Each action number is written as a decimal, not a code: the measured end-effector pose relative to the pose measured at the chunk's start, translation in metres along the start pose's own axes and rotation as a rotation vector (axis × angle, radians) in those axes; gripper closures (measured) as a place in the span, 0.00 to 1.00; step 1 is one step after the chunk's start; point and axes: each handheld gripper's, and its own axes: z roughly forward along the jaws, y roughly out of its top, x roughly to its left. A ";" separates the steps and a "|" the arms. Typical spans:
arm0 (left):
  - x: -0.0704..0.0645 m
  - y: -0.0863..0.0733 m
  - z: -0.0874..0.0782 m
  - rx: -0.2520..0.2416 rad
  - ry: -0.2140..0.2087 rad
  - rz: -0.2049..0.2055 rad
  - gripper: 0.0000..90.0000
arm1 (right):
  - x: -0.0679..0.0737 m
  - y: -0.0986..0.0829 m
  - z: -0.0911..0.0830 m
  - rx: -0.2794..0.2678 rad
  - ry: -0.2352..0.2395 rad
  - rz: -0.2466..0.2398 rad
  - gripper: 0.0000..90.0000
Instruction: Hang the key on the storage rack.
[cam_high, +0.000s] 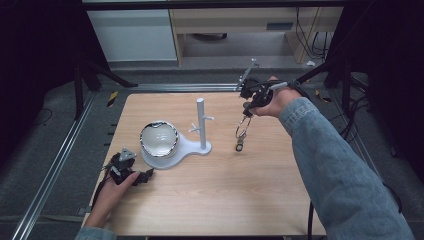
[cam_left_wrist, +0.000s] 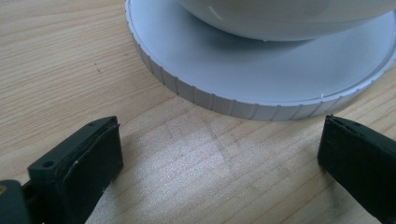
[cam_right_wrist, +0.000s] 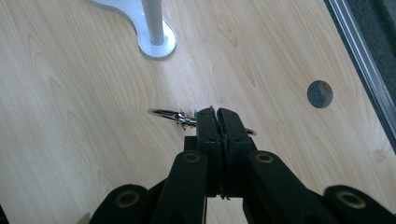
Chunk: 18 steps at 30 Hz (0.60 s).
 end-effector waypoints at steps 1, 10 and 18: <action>0.000 0.000 0.000 0.000 0.000 0.000 0.00 | 0.001 0.003 -0.002 0.006 -0.007 -0.001 0.99; 0.000 0.000 0.000 0.000 -0.003 0.003 0.00 | 0.005 0.016 -0.007 0.000 -0.007 -0.016 0.99; 0.001 0.000 0.000 0.000 -0.004 0.005 0.00 | 0.012 0.026 -0.009 0.007 -0.002 -0.025 0.99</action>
